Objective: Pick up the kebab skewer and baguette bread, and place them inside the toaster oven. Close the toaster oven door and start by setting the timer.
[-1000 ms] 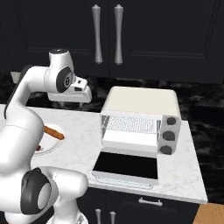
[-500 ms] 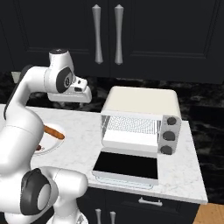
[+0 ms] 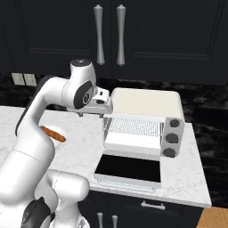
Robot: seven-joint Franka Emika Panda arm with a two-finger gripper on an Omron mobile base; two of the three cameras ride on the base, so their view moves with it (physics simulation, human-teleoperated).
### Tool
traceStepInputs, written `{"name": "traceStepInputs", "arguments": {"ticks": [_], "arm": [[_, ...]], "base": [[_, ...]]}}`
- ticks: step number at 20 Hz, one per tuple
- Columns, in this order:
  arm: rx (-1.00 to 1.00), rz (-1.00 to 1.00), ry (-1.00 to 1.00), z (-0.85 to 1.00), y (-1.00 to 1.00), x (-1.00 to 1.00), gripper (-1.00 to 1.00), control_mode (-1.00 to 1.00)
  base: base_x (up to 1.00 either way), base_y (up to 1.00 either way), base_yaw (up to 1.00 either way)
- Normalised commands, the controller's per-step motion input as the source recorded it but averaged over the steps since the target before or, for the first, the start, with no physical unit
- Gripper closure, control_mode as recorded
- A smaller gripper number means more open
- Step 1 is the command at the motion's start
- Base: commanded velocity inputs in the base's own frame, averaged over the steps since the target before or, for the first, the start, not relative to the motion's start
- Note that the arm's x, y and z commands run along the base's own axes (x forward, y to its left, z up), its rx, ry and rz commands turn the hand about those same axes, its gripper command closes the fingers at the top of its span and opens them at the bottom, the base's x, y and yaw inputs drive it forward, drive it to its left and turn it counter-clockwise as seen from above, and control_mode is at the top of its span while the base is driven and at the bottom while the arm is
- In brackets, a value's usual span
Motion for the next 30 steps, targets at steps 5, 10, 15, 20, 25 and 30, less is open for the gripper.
{"name": "traceStepInputs", "arguments": {"ticks": [5, 10, 15, 20, 25, 30], "arm": [[0.01, 0.0, -0.15, -0.14, -0.79, -0.01, -1.0, -1.0], [0.02, 0.0, -0.14, -0.04, -0.67, 0.24, -1.0, -1.0], [0.0, 0.0, -0.14, -0.11, -0.28, 0.55, -1.0, -1.0], [0.0, 0.0, -0.16, -0.28, -0.43, 0.19, -1.0, -1.0], [0.0, -0.04, -0.11, -0.41, -0.3, -0.05, -1.0, -1.0], [0.0, 0.0, -0.13, -0.42, -0.41, -0.16, -1.0, -1.0]], "base": [[0.0, 0.0, 0.0], [0.0, 0.0, 0.0], [0.0, 0.0, 0.0], [0.0, 0.0, 0.0], [0.0, 0.0, 0.0], [0.0, 0.0, 0.0]]}}
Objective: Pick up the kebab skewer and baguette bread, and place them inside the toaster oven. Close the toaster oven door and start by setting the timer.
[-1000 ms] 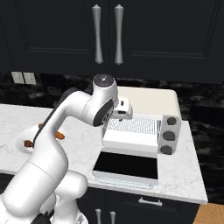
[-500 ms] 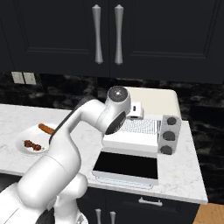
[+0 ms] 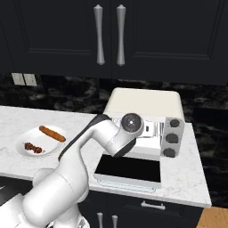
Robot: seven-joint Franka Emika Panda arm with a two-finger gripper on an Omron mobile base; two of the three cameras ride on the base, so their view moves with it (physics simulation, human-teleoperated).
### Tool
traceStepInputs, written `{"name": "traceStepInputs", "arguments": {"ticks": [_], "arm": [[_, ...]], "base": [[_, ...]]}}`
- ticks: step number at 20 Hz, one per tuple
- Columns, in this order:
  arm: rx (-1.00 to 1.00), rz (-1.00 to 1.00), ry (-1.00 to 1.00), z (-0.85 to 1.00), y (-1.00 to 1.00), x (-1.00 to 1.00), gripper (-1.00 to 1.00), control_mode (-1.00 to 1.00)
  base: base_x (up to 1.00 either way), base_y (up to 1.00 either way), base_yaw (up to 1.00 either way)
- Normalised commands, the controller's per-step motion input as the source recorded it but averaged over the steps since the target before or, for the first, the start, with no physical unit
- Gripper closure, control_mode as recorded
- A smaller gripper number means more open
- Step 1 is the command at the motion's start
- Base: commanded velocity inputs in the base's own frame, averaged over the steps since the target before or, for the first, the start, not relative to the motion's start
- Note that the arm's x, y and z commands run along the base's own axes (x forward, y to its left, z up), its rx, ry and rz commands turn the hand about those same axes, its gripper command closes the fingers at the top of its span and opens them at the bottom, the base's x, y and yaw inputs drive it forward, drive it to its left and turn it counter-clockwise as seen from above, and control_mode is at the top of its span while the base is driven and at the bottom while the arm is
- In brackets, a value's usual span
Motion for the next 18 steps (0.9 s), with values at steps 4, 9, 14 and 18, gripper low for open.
{"name": "traceStepInputs", "arguments": {"ticks": [4, 9, 14, 18], "arm": [[0.0, 0.0, -0.08, -0.1, -0.36, -0.03, -1.0, -1.0], [0.0, 0.0, -0.02, -0.04, -0.2, 0.06, -1.0, -1.0], [0.0, -0.02, -0.01, -0.08, 0.06, 0.09, -1.0, -1.0], [0.0, -0.03, -0.09, -0.12, 0.04, 0.26, -1.0, -1.0]], "base": [[0.0, 0.0, 0.0], [0.0, 0.0, 0.0], [0.0, 0.0, 0.0], [0.0, 0.0, 0.0]]}}
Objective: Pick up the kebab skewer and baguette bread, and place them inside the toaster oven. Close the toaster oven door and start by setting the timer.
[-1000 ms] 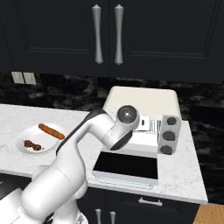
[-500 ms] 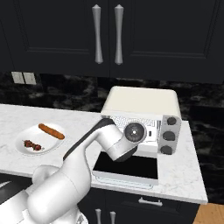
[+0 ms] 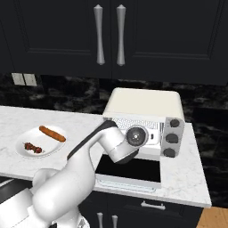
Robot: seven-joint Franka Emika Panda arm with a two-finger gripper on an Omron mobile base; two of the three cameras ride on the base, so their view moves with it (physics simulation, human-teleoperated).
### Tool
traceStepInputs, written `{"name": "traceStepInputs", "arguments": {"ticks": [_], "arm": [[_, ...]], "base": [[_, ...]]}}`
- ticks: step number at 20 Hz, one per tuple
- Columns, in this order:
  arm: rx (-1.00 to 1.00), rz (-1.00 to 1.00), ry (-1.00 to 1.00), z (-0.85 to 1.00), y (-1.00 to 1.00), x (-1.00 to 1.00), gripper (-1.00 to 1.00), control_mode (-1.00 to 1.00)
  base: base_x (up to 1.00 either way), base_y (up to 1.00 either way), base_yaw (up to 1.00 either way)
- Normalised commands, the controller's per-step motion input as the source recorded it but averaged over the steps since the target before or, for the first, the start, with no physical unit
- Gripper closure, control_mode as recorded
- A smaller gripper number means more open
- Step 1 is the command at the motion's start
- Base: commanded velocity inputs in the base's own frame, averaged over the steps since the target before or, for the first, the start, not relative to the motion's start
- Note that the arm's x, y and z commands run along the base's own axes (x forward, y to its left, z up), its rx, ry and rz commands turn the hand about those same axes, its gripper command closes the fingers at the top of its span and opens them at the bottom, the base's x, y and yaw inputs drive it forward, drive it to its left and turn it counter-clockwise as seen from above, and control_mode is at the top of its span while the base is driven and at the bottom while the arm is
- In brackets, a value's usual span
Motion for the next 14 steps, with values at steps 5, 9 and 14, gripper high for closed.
{"name": "traceStepInputs", "arguments": {"ticks": [5, 9, 14], "arm": [[0.0, -0.02, -0.08, -0.03, 0.0, 0.28, -1.0, -1.0], [0.0, 0.0, -0.03, -0.11, 0.0, 0.14, -1.0, -1.0], [0.0, 0.0, 0.0, -0.16, 0.2, 0.07, -1.0, -1.0]], "base": [[0.0, 0.0, 0.0], [0.0, 0.0, 0.0], [0.0, 0.0, 0.0]]}}
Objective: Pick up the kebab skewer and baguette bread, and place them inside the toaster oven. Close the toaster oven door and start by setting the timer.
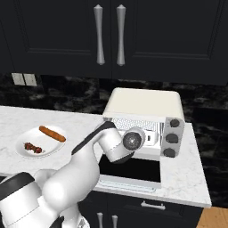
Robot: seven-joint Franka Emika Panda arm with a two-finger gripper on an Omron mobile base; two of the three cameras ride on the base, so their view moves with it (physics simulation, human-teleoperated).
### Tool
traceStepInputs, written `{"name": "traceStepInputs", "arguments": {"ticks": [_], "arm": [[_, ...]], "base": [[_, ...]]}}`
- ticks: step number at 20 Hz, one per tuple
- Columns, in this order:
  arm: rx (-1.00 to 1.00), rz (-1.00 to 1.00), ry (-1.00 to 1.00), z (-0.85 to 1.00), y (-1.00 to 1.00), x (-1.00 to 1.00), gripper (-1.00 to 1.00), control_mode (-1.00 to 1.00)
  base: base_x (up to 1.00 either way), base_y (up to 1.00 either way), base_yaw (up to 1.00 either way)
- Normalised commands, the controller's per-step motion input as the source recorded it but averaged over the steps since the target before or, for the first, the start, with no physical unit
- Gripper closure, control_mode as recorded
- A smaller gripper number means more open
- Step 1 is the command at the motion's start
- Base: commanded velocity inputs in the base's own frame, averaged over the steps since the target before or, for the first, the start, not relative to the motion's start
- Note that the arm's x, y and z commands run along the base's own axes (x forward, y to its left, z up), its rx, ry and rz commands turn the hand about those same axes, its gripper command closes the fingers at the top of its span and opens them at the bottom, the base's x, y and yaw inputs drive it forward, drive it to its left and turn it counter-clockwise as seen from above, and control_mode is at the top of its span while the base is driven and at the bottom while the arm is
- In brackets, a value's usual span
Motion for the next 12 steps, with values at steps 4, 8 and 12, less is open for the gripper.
{"name": "traceStepInputs", "arguments": {"ticks": [4, 8, 12], "arm": [[0.0, 0.0, -0.01, -0.06, 0.05, 0.23, -1.0, -1.0], [0.0, 0.0, -0.01, 0.0, 0.0, 0.33, -1.0, -1.0], [0.01, 0.0, 0.0, -0.07, 0.0, 0.24, -1.0, -1.0]], "base": [[0.0, 0.0, 0.0], [0.0, 0.0, 0.0], [0.0, 0.0, 0.0]]}}
